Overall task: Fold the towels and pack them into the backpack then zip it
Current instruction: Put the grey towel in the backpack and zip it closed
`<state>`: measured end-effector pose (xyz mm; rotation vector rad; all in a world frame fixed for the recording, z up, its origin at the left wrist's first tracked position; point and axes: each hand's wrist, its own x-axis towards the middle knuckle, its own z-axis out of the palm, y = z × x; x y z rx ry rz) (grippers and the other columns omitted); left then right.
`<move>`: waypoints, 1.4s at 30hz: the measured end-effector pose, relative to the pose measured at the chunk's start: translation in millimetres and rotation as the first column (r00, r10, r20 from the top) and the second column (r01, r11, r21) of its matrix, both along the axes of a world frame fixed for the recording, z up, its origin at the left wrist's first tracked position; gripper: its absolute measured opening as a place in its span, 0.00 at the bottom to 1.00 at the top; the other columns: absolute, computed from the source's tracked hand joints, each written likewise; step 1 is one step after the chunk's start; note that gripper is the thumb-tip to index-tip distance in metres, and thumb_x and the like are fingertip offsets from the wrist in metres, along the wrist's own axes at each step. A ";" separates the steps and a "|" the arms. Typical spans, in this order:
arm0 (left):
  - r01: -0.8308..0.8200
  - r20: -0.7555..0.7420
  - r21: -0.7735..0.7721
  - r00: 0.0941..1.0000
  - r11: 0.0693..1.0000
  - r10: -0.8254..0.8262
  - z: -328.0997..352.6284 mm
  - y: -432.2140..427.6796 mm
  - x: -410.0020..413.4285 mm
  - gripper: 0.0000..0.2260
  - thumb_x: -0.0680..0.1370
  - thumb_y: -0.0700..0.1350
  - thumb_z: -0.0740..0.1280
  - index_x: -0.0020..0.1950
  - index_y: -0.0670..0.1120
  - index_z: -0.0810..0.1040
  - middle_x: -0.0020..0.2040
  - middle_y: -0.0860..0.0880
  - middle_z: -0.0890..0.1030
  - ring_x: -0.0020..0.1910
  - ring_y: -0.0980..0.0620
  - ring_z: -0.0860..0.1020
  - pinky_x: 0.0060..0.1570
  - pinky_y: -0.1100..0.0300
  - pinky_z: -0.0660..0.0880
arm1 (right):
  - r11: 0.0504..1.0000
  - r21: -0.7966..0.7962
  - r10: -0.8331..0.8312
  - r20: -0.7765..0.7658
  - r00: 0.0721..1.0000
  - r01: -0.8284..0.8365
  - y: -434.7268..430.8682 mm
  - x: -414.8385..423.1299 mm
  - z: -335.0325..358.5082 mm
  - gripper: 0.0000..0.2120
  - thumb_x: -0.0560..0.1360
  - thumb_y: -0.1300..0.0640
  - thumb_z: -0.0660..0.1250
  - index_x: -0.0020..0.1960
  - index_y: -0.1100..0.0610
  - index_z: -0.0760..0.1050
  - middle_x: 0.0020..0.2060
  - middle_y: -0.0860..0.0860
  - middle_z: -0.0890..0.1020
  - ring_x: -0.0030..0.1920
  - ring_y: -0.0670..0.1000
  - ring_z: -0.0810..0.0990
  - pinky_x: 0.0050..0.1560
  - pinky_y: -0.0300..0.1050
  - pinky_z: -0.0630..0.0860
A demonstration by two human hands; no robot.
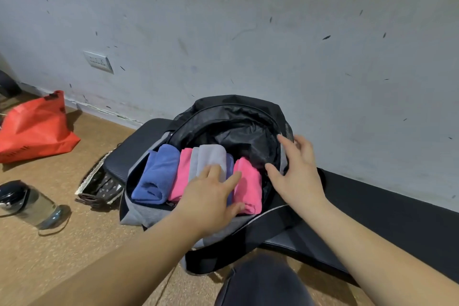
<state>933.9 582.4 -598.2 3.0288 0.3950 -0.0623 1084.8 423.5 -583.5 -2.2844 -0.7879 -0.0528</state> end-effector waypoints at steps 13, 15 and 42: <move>0.010 -0.087 0.158 0.996 0.987 0.004 -31.8 -10.0 32.1 0.27 0.82 0.56 0.52 0.82 0.55 0.60 0.72 0.27 0.68 0.72 0.28 0.68 0.71 0.36 0.66 | 0.831 -0.541 0.313 0.262 0.913 -0.130 23.1 38.2 -10.4 0.17 0.81 0.46 0.66 0.65 0.53 0.72 0.56 0.51 0.82 0.60 0.57 0.81 0.50 0.51 0.78; 0.034 -0.088 0.134 0.996 0.990 -0.022 -31.5 -7.9 28.0 0.35 0.76 0.67 0.45 0.82 0.58 0.60 0.72 0.29 0.69 0.72 0.28 0.68 0.72 0.35 0.66 | 0.889 -0.439 0.244 0.216 0.945 -0.129 22.0 38.8 -12.8 0.10 0.81 0.50 0.64 0.60 0.53 0.75 0.49 0.52 0.84 0.52 0.59 0.83 0.44 0.51 0.76; 0.232 -0.186 0.244 0.964 0.941 -0.190 -1.1 -13.1 41.8 0.30 0.75 0.49 0.67 0.78 0.51 0.67 0.76 0.45 0.69 0.78 0.40 0.63 0.73 0.37 0.62 | 0.978 -0.057 0.184 -0.228 0.956 -0.202 33.4 42.3 28.2 0.07 0.71 0.47 0.62 0.42 0.49 0.75 0.38 0.49 0.81 0.36 0.54 0.83 0.46 0.52 0.83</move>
